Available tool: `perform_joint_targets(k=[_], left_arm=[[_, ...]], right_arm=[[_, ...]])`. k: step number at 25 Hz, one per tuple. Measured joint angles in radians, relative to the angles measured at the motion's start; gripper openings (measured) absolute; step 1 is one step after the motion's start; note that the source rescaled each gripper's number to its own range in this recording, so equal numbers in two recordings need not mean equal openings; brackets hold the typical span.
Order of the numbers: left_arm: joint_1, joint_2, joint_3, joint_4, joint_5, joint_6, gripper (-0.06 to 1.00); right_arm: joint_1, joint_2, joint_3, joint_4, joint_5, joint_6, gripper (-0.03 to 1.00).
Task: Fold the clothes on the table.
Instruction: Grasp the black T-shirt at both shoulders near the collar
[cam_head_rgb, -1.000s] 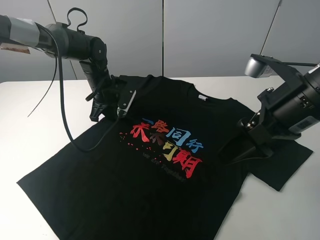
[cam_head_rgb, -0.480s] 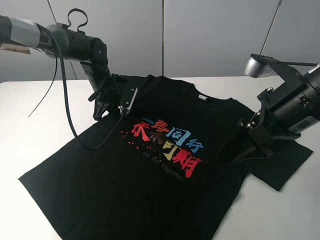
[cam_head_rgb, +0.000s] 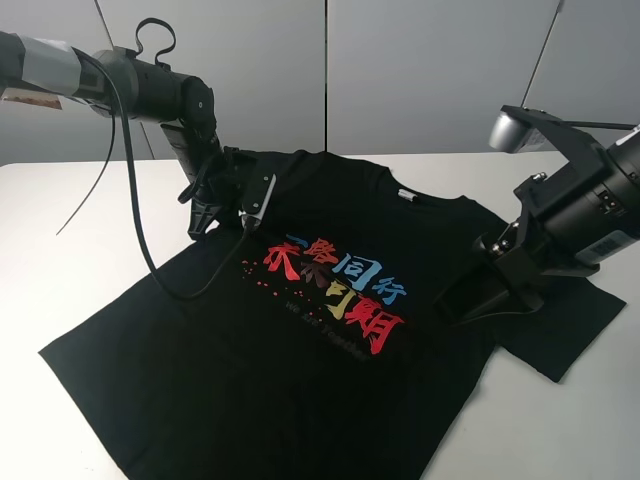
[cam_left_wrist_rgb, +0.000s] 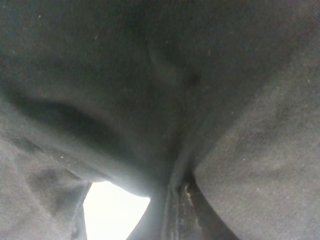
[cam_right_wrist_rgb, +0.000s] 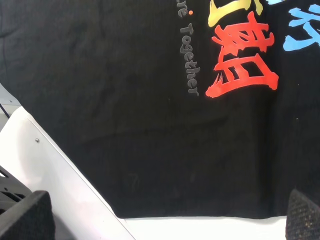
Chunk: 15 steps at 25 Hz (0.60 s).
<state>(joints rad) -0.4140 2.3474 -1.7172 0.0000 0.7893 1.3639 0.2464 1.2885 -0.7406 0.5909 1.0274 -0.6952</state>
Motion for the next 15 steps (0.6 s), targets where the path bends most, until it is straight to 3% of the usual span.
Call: perform_joint_targets(k=[15], left_arm=[[0.000,0.000,0.000,0.000,0.020,0.040,0.00]], right_arm=[[0.000,0.011,0.000,-0.006,-0.002,-0.003,1.00]])
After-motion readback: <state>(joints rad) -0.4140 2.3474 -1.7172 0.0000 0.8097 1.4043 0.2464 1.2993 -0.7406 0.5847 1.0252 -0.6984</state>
